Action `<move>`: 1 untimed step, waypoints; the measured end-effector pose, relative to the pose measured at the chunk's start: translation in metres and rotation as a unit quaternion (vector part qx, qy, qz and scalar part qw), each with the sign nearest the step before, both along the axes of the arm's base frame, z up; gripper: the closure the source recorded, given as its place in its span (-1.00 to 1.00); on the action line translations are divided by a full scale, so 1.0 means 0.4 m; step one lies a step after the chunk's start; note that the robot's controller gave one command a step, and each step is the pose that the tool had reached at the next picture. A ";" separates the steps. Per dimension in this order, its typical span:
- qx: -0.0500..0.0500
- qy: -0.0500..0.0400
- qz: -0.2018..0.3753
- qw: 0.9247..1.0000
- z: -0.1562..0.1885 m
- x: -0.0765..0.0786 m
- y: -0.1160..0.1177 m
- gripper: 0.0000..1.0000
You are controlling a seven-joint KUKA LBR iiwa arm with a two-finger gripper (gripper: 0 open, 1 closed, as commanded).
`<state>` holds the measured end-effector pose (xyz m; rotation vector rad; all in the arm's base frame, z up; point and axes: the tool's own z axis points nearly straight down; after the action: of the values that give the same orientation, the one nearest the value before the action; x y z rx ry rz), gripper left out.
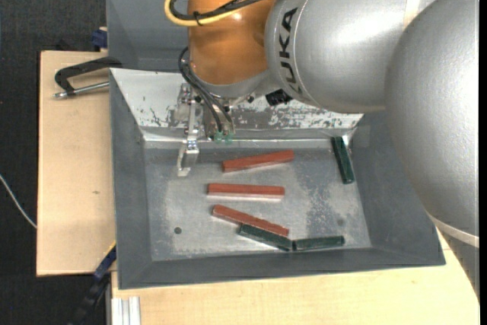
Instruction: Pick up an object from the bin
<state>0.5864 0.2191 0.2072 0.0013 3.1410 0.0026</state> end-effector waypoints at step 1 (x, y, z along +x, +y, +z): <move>0.000 0.000 0.000 1.000 0.000 0.000 0.000 -1.00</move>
Offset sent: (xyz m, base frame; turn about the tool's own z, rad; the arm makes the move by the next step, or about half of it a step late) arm -0.0030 -0.0585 -0.1054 -0.0349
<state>0.5864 0.2190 0.2072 0.0014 3.1410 0.0027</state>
